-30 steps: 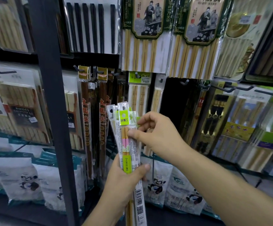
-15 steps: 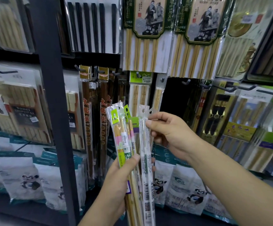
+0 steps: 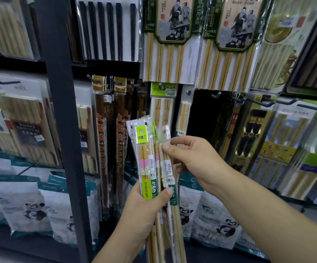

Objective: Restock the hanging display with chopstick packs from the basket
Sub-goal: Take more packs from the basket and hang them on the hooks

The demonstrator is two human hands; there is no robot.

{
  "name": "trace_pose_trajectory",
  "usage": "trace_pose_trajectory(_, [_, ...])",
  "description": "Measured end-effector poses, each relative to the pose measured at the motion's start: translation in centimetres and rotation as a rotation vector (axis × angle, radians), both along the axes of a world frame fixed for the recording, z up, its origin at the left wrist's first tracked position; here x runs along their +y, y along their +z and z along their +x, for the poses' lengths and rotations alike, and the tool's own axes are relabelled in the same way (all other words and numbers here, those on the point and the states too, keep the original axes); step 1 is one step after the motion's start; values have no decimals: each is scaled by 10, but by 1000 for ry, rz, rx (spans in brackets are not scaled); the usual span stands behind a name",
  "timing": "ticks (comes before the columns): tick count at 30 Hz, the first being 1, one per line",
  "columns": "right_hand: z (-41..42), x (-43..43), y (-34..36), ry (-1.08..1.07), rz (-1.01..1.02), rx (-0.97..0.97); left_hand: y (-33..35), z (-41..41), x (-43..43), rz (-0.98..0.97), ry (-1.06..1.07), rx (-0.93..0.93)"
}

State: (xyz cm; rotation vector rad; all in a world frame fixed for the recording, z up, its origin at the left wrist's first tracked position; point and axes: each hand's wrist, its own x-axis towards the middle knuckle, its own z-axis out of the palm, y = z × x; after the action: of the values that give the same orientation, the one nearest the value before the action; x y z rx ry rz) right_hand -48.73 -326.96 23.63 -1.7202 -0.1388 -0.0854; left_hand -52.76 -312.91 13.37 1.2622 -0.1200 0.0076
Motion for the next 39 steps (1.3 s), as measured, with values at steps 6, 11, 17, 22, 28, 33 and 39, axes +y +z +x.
trace_pose_trajectory(6, [0,-8,28,-124,-17,-237,0,2,4,25,56,10])
trace_pose_trajectory(11, [0,-11,57,-201,48,-425,0,3,6,57,84,15])
trace_pose_trajectory(17, [9,-8,64,-261,64,-318,0,2,5,62,84,3])
trace_pose_trajectory(22, [15,-7,66,-269,99,-301,0,3,6,39,66,1])
trace_pose_trajectory(28, [23,-6,63,-330,43,-314,-2,5,5,13,88,-4])
trace_pose_trajectory(33, [25,-9,54,-400,-30,-286,-6,7,5,35,94,-13])
trace_pose_trajectory(39, [6,-6,14,-300,-52,-166,-5,5,5,41,78,-31])
